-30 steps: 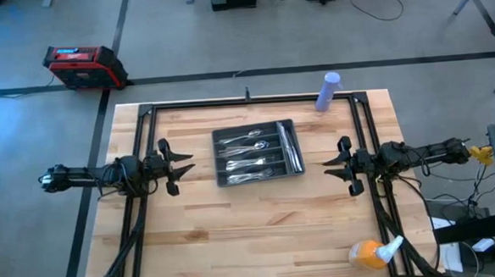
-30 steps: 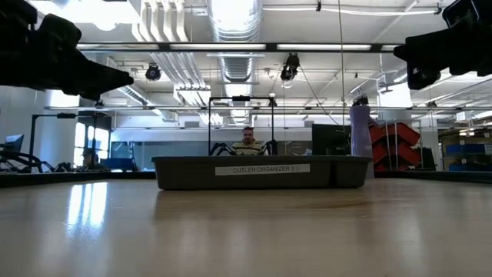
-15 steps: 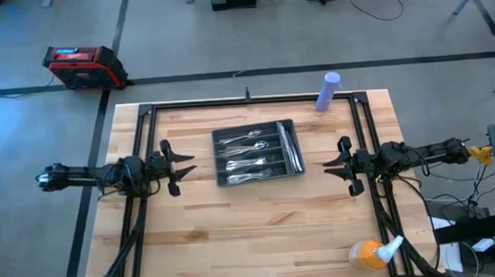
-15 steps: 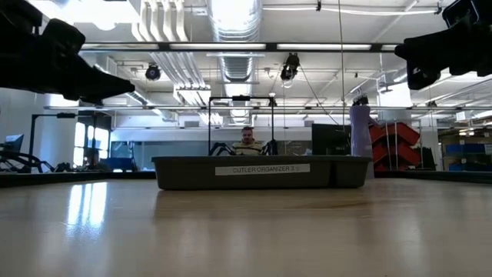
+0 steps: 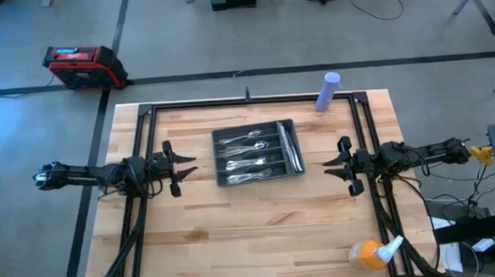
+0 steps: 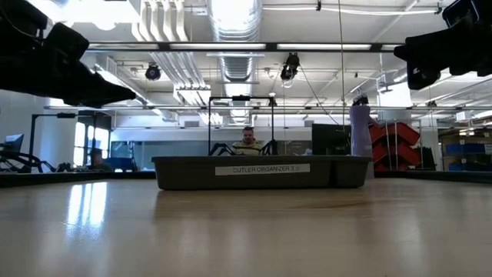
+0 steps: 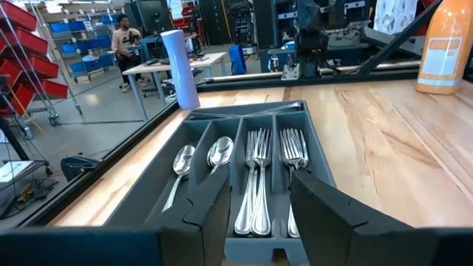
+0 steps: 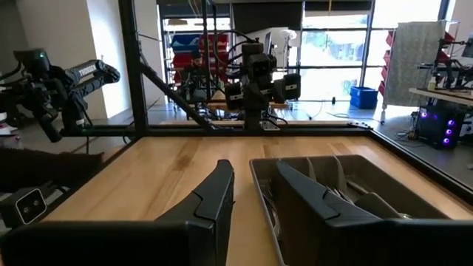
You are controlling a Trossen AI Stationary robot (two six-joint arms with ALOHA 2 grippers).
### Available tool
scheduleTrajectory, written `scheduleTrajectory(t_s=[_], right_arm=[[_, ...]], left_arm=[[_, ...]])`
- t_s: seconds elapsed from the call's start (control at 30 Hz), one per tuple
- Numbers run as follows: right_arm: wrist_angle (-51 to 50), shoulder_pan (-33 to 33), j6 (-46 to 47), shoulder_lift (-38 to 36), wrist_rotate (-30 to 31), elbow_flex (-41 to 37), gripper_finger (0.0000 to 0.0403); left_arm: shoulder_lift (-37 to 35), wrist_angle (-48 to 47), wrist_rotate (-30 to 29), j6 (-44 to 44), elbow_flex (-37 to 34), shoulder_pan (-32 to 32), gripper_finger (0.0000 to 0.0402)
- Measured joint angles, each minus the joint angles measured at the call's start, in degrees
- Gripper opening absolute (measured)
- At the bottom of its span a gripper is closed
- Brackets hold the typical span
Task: Sort silverware
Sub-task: Return to Home Position
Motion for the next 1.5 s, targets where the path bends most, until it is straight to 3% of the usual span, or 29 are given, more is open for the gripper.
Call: scheduleTrajectory(t_s=[0.27,0.97,1.5], right_arm=[[0.0,0.0,0.0,0.0,0.0,0.0,0.0085],[0.0,0.0,0.0,0.0,-0.4,0.0,0.0043],[0.0,0.0,0.0,0.0,-0.4,0.0,0.0068]], left_arm=[[1.5,0.0,0.0,0.0,0.0,0.0,0.0128],[3.9,0.0,0.0,0.0,0.0,0.0,0.0131],[4.5,0.0,0.0,0.0,0.0,0.0,0.0128]])
